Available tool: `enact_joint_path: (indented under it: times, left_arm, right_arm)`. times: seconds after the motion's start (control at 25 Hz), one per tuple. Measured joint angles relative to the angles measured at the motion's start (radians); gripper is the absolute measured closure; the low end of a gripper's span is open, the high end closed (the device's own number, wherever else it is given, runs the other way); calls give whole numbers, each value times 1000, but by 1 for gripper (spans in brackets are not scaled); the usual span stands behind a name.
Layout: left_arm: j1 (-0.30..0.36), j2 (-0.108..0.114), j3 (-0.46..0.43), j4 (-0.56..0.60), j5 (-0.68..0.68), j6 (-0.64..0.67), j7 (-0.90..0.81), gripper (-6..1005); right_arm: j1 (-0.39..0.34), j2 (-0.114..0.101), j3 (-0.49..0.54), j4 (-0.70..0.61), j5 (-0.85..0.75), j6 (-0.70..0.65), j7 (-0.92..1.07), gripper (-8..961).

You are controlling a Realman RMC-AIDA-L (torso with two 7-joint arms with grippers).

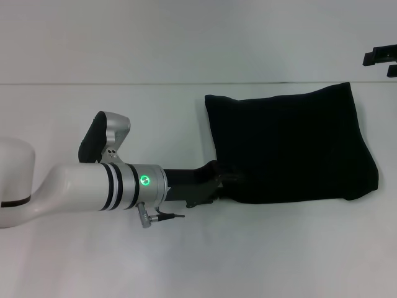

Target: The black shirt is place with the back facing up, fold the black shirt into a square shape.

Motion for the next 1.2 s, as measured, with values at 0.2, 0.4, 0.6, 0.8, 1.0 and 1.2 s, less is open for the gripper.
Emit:
enact_joint_path:
  times: [0.2, 0.4, 0.6, 0.8, 1.0, 1.2]
  left_arm:
    - [3, 0, -6, -2, -1, 0, 0, 373]
    - [3, -1, -3, -2, -1, 17, 0, 671]
    - [4, -2, -4, -2, -1, 42, 13, 865]
    - [32, 1, -5, 20, -2, 93, 50, 969]
    - [168, 6, -6, 148, 1, 233, 49, 958]
    - [267, 8, -44, 224, 14, 350, 38, 946]
  right_arm:
    - [-1, 0, 1, 9, 0, 4, -9, 221]
    - [0, 0, 2, 10, 0, 4, -11, 220]
    - [3, 0, -1, 16, 0, 4, -11, 220]
    - [3, 0, -1, 23, -1, 3, -11, 222]
    - [1, 0, -2, 25, -1, -3, -9, 222]
    - [2, 0, -2, 35, -1, -2, -11, 221]
